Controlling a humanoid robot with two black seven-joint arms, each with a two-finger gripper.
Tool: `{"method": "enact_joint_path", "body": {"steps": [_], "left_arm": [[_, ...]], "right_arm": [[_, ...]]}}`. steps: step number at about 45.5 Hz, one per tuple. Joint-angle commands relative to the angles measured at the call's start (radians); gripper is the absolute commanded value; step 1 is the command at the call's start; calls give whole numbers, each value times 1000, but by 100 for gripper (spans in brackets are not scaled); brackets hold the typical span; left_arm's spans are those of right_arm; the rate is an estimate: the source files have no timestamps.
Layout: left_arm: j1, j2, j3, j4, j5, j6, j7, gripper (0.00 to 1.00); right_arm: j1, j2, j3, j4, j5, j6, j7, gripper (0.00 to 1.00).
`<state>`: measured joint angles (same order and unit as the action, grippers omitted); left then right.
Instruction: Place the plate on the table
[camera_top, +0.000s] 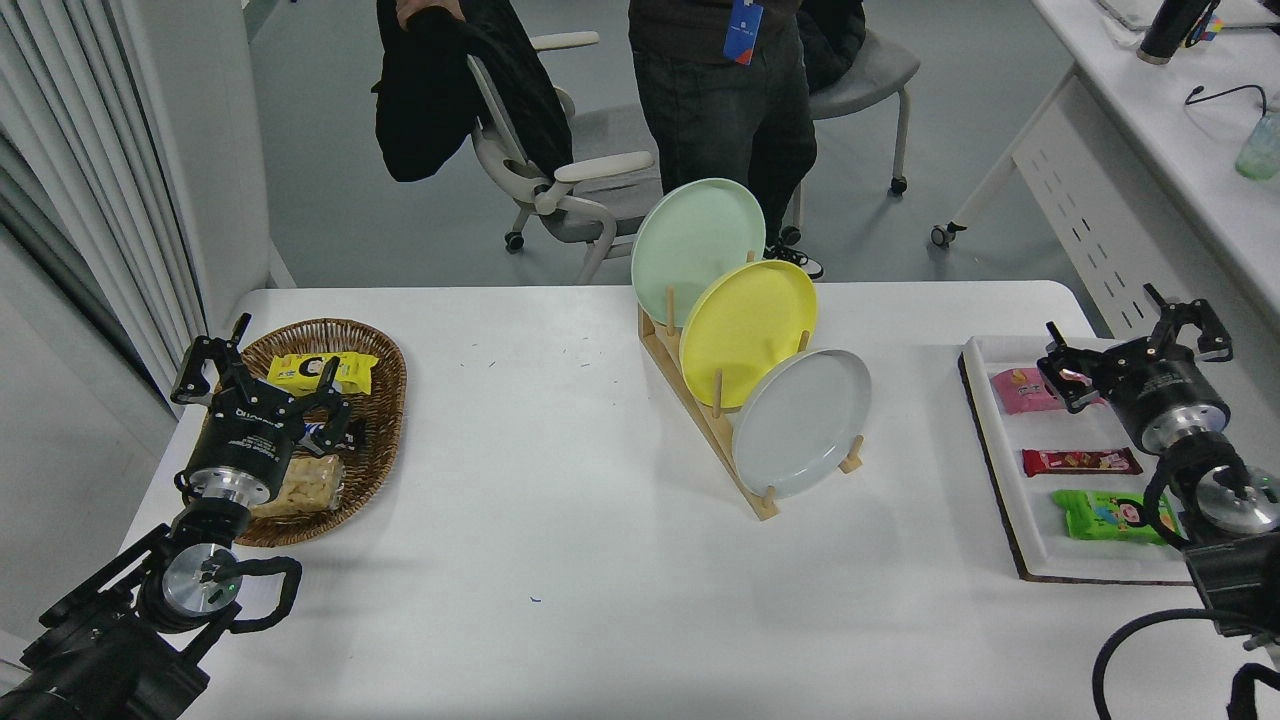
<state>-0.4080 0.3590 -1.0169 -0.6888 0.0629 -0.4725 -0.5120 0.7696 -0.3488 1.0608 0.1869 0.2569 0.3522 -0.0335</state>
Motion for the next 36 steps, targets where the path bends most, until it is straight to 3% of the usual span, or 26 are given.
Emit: {"method": "enact_joint_path", "body": {"steps": [1, 19, 29, 36], "left_arm": [[0, 0, 0, 0, 0, 0, 0, 98], [0, 0, 1, 0, 0, 0, 0, 98], [0, 0, 0, 0, 0, 0, 1, 98], [0, 0, 0, 0, 0, 0, 0, 98]], "right_arm": [[22, -30, -85, 29, -1, -154, 0, 100], [-36, -162, -303, 341, 21, -217, 0, 100], [40, -265, -665, 419, 21, -177, 0, 100], [54, -361, -722, 545, 16, -115, 0, 100]]}}
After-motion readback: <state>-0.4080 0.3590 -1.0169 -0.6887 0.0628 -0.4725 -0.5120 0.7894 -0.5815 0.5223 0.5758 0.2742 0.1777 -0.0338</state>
